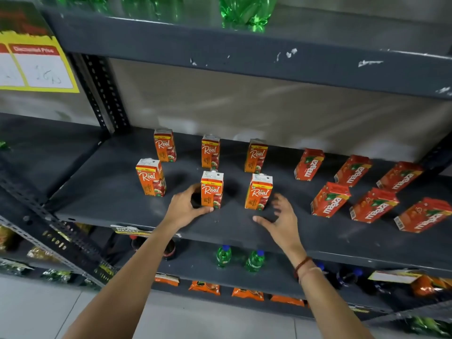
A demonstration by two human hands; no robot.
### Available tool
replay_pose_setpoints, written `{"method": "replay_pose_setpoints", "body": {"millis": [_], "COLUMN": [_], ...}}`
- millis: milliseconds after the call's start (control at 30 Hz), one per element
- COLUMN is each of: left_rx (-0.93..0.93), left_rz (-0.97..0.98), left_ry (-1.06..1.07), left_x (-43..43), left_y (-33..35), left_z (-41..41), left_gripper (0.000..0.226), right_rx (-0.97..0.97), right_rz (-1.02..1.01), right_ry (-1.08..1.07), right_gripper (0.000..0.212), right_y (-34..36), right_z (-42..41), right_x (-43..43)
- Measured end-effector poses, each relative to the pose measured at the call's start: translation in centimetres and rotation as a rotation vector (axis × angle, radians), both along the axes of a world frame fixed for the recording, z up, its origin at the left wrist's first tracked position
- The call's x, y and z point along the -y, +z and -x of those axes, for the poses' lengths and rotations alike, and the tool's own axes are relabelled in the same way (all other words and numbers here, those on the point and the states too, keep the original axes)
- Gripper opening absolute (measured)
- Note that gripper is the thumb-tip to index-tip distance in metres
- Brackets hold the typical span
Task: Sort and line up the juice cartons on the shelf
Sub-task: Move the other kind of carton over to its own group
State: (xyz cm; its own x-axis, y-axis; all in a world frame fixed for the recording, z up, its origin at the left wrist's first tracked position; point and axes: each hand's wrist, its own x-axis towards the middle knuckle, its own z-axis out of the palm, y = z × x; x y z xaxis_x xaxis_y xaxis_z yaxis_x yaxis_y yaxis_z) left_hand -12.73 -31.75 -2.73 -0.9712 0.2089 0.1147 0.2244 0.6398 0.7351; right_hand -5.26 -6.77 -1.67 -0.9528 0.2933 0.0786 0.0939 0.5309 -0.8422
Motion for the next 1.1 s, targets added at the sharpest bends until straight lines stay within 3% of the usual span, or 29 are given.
{"method": "replay_pose_setpoints", "body": {"millis": [133,233,1100], "left_rx": [0.075,0.097,0.157], "left_rz": [-0.062,-0.061,-0.049], "left_ry": [-0.066,-0.084,-0.046], "left_x": [0.6,0.9,1.2], "left_y": [0.2,0.5,0.6], "left_z": [1.1,1.8,2.7], "left_gripper": [0.056,0.057,0.064], "right_rx": [0.065,0.094,0.133], "right_rz": [0.003,0.026,0.05], "right_ry": [0.155,0.184,0.255], "right_gripper": [0.062,0.054,0.051], "right_y": [0.8,1.3,1.1], "right_z": [2.5,3.4,4.0], "right_x": [-0.4,0.0,0.1]}}
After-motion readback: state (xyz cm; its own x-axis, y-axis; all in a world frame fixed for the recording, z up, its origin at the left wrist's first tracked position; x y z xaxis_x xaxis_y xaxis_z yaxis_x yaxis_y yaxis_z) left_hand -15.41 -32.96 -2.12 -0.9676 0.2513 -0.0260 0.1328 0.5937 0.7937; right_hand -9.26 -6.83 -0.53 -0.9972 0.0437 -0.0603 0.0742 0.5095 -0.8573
